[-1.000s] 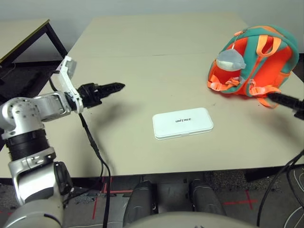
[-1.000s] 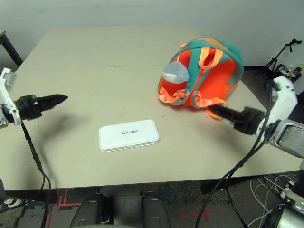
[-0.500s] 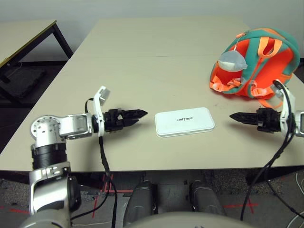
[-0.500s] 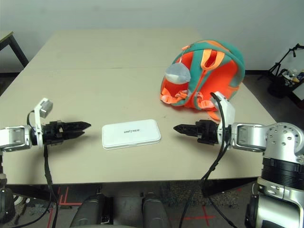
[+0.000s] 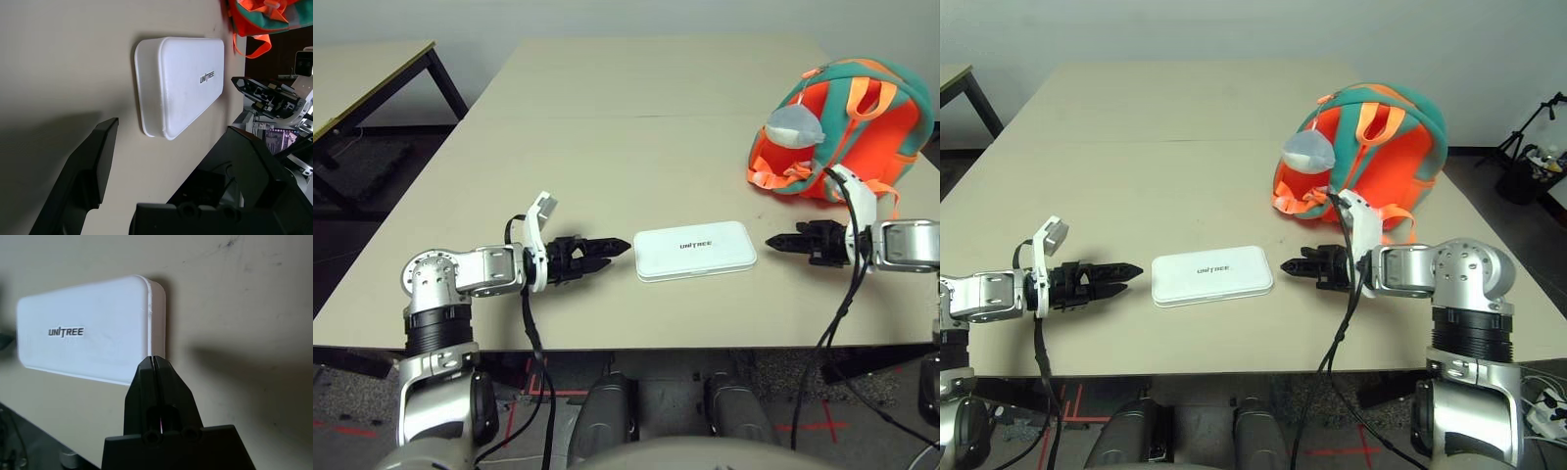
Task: Put the pencil case into the backpack and zip it.
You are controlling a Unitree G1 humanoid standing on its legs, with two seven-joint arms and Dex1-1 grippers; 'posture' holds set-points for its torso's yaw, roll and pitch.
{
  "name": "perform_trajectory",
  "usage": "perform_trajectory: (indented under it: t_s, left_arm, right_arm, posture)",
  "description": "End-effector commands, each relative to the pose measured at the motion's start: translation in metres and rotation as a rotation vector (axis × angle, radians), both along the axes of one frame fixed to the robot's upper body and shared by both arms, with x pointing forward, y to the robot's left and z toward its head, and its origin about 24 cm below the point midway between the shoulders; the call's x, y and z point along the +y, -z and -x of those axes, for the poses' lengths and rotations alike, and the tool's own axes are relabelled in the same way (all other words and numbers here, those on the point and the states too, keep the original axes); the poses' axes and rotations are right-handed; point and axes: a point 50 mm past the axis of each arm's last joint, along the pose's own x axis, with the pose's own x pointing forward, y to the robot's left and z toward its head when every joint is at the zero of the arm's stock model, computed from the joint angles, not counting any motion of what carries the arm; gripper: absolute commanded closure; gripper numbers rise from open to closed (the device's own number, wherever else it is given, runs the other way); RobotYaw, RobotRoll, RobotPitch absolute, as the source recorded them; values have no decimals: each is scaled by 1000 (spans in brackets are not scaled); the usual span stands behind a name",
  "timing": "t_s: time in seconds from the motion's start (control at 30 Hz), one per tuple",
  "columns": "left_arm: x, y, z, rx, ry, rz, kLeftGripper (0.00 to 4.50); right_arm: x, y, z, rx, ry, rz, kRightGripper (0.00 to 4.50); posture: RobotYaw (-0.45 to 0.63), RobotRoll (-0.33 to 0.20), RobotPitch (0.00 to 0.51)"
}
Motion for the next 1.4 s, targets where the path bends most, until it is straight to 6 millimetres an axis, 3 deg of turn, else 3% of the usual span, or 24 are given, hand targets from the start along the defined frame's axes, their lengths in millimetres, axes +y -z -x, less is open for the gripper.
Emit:
perform_trajectory:
  t_s: [0.03, 0.57, 1.4]
  left_arm:
    - [-2, 9, -1, 56, 0, -8, 0]
    - [-25, 26, -22, 147, 39, 1, 0]
    - [-42, 34, -22, 151, 95, 34, 0]
  right_arm:
    - [5, 1, 0, 12, -17, 71, 4449]
    - [13, 11, 0, -1, -26, 162, 4449]
    - [41, 14, -6, -38, -117, 176, 4449]
  posture:
    - [40, 0, 49]
    - [6, 0, 50]
    - [17, 0, 53]
